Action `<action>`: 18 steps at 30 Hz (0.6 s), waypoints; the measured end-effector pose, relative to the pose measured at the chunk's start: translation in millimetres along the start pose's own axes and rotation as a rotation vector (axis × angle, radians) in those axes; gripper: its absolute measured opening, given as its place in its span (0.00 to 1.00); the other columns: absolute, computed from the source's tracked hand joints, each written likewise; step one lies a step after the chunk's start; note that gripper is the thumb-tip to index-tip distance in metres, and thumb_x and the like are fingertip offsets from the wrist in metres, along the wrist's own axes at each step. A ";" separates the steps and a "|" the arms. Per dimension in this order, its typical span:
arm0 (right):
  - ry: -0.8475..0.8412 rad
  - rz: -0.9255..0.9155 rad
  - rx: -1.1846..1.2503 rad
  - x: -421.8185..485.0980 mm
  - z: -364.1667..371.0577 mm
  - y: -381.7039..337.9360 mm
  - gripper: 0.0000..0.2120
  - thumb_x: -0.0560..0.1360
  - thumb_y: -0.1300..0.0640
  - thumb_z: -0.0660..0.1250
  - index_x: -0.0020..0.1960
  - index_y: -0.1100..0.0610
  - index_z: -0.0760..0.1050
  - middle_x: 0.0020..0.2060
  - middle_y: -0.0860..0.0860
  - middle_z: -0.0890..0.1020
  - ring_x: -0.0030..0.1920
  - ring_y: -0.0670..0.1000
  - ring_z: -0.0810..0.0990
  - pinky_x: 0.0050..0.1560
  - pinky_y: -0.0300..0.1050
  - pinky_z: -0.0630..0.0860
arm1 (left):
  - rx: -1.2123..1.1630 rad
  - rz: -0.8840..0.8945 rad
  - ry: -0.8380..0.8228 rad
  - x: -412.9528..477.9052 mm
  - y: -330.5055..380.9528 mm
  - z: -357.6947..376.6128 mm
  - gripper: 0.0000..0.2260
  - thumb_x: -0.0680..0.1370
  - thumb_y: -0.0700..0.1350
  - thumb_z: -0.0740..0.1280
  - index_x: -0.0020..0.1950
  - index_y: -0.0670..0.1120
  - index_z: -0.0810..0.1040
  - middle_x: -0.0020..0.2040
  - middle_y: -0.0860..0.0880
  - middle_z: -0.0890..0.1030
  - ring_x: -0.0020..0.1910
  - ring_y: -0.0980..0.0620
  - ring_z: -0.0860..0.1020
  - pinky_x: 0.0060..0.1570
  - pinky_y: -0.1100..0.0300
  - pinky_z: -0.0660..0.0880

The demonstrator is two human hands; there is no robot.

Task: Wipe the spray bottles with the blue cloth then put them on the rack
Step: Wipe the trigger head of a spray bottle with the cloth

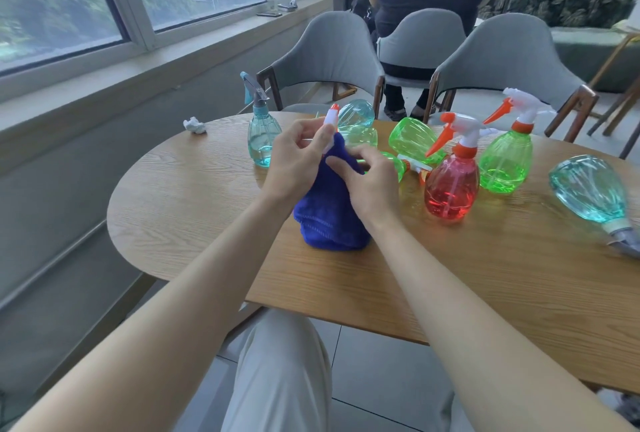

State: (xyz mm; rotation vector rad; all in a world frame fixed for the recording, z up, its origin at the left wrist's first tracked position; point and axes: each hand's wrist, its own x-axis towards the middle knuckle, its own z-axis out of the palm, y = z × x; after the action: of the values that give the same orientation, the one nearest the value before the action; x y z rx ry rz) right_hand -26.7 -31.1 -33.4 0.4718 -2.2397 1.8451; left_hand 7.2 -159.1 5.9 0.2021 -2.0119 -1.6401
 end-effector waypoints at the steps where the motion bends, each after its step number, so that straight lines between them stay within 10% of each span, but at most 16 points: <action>1: -0.029 0.031 -0.022 -0.1 -2.7 4.7 0.09 0.77 0.46 0.77 0.53 0.50 0.84 0.50 0.46 0.85 0.49 0.47 0.81 0.49 0.39 0.75 | -0.001 -0.002 0.000 0.0 0.2 0.2 0.12 0.84 0.50 0.70 0.64 0.46 0.84 0.55 0.52 0.86 0.57 0.53 0.84 0.60 0.52 0.83; 18: -0.037 0.030 0.135 -0.9 -2.8 3.3 0.04 0.80 0.52 0.75 0.52 0.50 0.81 0.45 0.42 0.84 0.42 0.37 0.79 0.42 0.30 0.74 | -0.037 0.002 0.000 0.5 -2.3 2.3 0.09 0.84 0.50 0.71 0.61 0.49 0.82 0.56 0.51 0.86 0.57 0.55 0.84 0.54 0.62 0.82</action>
State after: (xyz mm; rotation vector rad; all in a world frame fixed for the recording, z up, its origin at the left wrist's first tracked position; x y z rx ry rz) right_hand -27.3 -27.7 -36.3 0.5005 -2.1658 2.0283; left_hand 5.2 -157.9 3.5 0.1866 -1.9793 -1.6746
